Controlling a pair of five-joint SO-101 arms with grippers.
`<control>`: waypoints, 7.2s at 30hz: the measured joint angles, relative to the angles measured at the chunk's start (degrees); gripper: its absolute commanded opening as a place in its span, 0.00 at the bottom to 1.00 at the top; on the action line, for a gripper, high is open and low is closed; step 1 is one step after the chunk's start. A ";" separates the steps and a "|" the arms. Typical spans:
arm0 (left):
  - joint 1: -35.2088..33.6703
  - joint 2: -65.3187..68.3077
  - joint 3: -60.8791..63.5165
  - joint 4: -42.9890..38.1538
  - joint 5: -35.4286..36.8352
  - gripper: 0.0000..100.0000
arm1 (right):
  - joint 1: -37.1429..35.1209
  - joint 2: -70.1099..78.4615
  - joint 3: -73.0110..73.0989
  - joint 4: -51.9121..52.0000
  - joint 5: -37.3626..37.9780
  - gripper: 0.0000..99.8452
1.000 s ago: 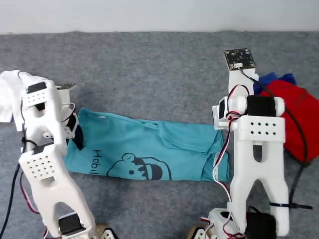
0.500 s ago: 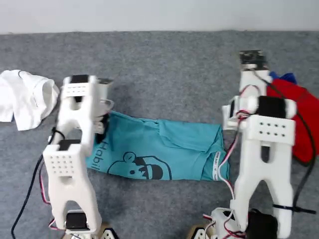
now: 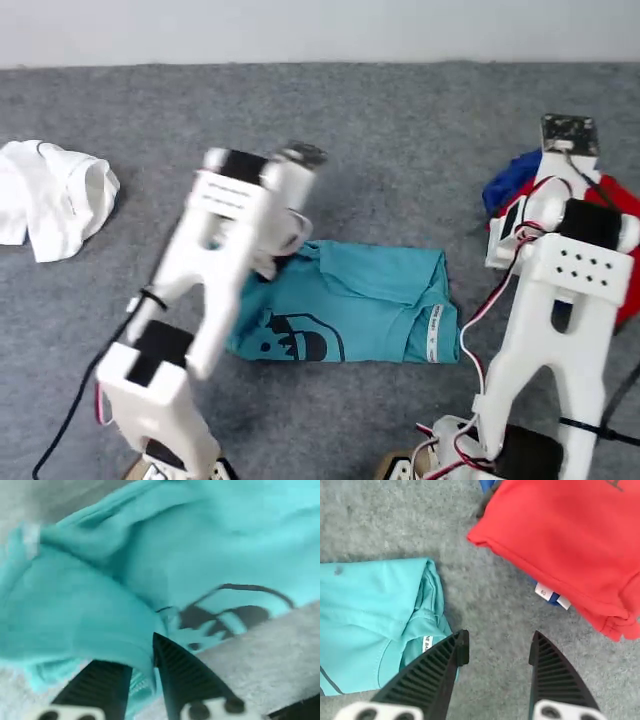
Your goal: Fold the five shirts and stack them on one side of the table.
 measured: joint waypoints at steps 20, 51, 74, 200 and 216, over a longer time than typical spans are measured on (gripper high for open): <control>24.18 14.42 -21.71 0.26 0.09 0.01 | 17.93 -8.70 0.26 0.00 6.59 0.20; 29.36 36.57 -53.10 0.09 2.90 0.02 | 25.32 -9.23 3.52 0.00 6.86 0.20; 35.25 36.92 -53.19 0.09 2.81 0.11 | 25.41 -9.23 3.52 0.00 6.86 0.20; -11.60 13.89 -26.20 0.09 2.99 0.19 | -14.95 19.69 20.22 -17.05 9.05 0.28; -11.60 13.89 -25.85 0.09 2.99 0.19 | -20.31 27.87 20.92 -24.18 7.74 0.02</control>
